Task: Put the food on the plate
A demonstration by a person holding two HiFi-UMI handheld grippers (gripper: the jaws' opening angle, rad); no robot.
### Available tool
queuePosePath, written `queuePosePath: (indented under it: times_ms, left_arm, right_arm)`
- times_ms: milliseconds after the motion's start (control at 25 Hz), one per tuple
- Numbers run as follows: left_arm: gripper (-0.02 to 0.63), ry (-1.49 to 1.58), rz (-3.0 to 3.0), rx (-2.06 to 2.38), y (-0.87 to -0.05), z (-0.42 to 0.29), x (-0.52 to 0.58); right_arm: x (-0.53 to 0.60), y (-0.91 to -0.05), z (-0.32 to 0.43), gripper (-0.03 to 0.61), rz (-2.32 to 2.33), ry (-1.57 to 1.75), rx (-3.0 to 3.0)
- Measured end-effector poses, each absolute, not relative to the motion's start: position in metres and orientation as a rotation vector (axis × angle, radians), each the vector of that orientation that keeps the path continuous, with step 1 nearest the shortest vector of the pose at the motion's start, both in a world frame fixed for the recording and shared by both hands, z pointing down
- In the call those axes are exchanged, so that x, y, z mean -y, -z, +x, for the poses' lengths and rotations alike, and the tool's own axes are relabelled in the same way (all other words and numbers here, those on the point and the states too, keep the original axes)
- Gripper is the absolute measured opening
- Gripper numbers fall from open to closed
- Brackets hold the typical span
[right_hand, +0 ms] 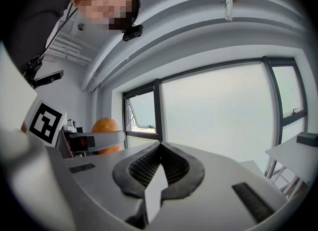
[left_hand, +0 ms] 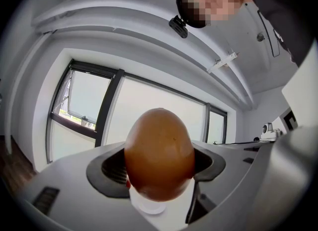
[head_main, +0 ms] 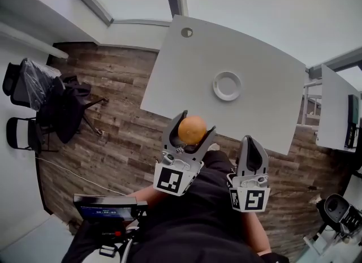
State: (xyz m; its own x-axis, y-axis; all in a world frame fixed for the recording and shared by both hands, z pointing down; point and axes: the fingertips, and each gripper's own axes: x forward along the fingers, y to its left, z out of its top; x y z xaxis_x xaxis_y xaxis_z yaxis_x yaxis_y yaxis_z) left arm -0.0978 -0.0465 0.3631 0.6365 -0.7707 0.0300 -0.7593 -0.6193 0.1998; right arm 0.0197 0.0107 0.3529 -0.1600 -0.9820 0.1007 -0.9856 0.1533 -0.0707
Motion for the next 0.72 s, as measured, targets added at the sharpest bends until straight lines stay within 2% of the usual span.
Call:
queuePosePath:
  times_ms: [720]
  left_arm:
    - [0.311, -0.218, 2.481, 1.303, -0.468, -0.052, 0.102]
  right_arm:
    - [0.003, -0.343, 0.066, -0.003, 1.907, -0.157, 2.491]
